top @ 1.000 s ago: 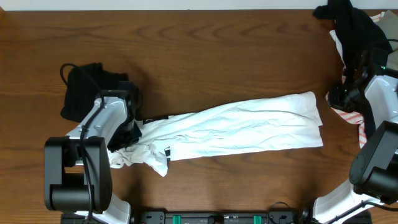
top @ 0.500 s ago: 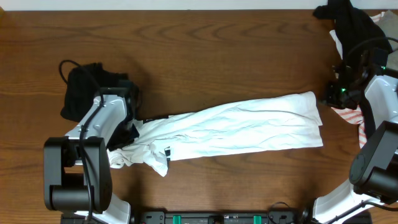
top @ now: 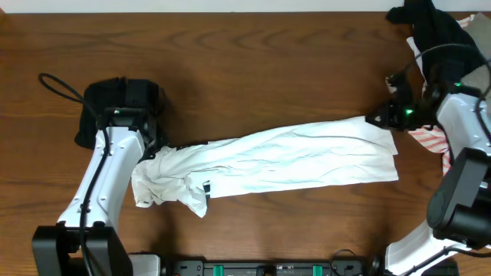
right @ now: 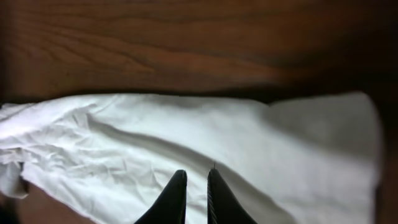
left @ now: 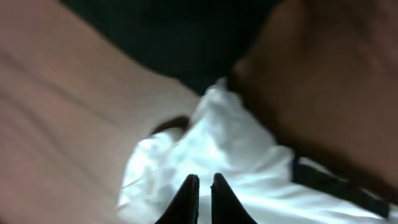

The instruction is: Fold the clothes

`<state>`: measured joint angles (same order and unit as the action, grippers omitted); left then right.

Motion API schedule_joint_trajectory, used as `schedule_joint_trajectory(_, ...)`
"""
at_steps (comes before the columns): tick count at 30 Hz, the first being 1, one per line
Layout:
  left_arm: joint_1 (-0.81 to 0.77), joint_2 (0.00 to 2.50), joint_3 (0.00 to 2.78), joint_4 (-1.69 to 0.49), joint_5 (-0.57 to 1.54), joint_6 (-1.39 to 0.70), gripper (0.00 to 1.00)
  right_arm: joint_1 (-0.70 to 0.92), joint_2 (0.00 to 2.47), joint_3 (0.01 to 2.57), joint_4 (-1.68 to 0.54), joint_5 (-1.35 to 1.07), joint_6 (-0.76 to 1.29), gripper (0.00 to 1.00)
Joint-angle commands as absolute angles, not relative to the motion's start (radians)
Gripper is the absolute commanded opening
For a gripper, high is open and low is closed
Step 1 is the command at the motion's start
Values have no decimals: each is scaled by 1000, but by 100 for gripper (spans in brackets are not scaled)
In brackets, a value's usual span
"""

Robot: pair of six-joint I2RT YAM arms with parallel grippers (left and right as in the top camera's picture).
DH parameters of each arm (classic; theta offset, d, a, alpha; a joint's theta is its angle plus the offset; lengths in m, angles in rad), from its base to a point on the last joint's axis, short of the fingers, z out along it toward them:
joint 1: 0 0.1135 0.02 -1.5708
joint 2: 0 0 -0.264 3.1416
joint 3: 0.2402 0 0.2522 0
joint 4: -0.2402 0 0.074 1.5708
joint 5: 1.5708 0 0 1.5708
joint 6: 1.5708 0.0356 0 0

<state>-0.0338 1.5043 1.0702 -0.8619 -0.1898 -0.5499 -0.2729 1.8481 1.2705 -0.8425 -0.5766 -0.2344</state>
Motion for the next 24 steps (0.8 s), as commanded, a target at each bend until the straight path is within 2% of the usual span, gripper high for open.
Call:
schedule_joint_trajectory(1, -30, 1526, 1066, -846, -107, -548, 9, -236, 1861, 1205, -791, -559, -199, 12)
schedule_joint_trajectory(8, -30, 1538, 1064, -841, -84, -547, 9, -216, 1906, 1111, -675, -377, -117, 8)
schedule_joint_trajectory(14, -31, 1538, 1064, -801, 15, -498, 10, -246, 1913, 1107, -661, -160, -36, 8)
schedule_joint_trajectory(24, -61, 1538, 1064, -830, 173, -378, 10, -363, 1913, 1107, -659, -59, 67, 8)
